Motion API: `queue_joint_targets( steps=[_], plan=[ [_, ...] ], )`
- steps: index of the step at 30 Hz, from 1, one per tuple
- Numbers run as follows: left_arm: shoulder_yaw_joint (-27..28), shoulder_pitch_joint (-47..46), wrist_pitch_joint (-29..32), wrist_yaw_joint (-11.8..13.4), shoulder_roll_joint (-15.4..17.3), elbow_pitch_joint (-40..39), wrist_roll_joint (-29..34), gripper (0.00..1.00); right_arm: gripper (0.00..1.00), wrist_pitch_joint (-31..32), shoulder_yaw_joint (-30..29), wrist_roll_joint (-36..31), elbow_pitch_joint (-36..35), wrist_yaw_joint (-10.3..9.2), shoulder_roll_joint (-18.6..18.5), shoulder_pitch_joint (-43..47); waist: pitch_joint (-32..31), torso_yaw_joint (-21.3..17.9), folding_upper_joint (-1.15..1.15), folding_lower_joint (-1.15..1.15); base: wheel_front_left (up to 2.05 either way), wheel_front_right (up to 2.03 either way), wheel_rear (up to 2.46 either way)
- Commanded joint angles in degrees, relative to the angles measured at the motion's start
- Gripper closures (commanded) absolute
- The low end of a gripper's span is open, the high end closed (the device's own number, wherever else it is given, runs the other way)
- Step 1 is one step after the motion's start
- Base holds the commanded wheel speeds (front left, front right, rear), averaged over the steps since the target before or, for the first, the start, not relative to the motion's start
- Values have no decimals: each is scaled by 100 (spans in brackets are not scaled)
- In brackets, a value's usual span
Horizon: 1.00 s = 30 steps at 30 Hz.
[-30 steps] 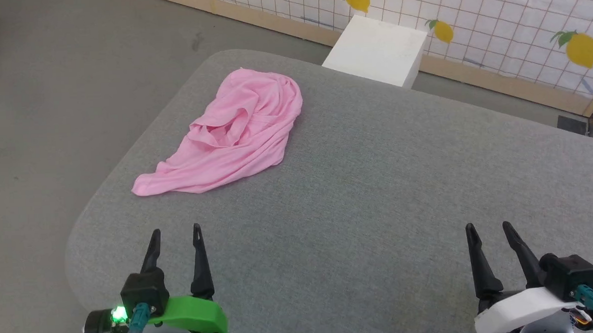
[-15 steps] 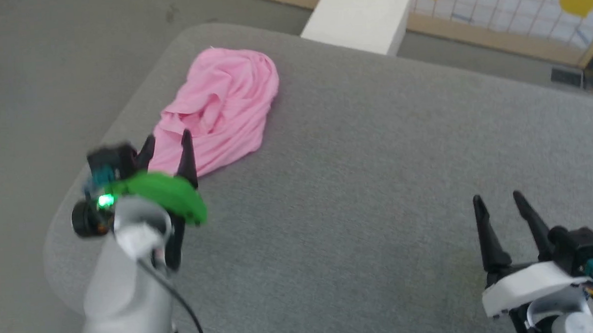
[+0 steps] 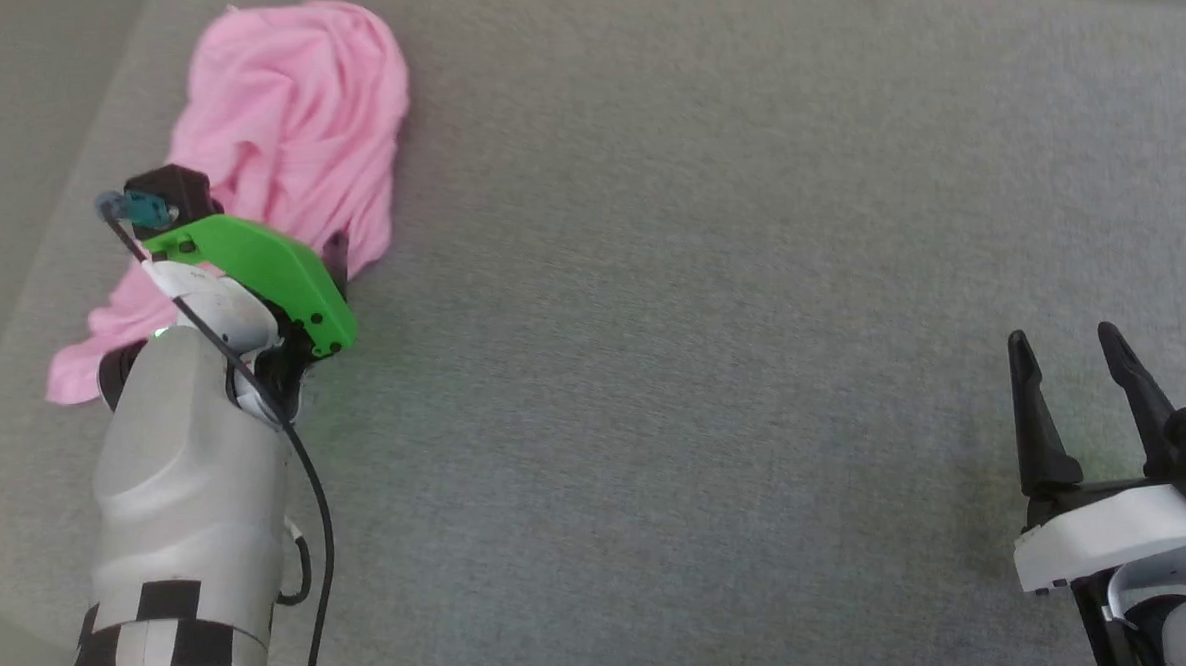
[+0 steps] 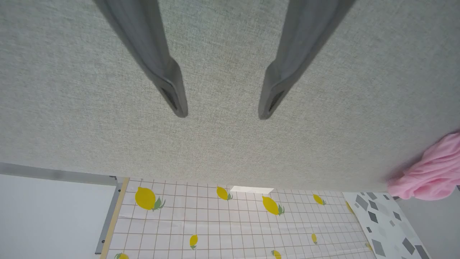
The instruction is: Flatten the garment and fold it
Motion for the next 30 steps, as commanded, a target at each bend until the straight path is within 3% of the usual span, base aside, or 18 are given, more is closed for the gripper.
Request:
queue_joint_targets(
  steps=[1, 5, 6, 12, 16, 19, 26, 30],
  plan=[
    [-10, -96, 125, 90, 30, 106, -4, 0, 0, 17, -4, -23, -68, -9, 1, 5, 396, -308, 0, 0, 0, 0, 0],
    [23, -141, 310, 171, 3, 289, -89, 0, 0, 41, 3, -16, -103, -9, 1, -33, 423, -316, 0, 0, 0, 0, 0],
    [88, -148, 192, 193, -4, 265, -142, 100, 0, 39, 8, -4, -102, -9, 1, -48, 420, -316, 0, 0, 0, 0, 0],
    [147, -255, -568, 166, 64, 73, -136, 100, 0, -19, 64, 100, 33, -9, 1, -92, 225, -283, 0, 0, 0, 0, 0],
    [34, -666, -1216, -199, 112, -401, -92, 100, 0, -172, 185, 312, 309, -9, 1, -109, -159, -348, 0, 0, 0, 0, 0],
    [122, -970, -1546, -426, -59, -814, -384, 100, 0, -326, 271, 542, 570, -9, 1, -139, -456, -501, 0, 0, 0, 0, 0],
    [-397, -1426, -1401, -653, -456, -1972, -1136, 100, 0, -718, 497, 1005, 1199, -9, 1, -185, -1056, -1007, 0, 0, 0, 0, 0],
    [-1072, -1244, -1131, -661, -570, -2671, -1603, 100, 0, -871, 426, 1116, 1424, -9, 1, -159, -1174, -1285, 0, 0, 0, 0, 0]
  ],
)
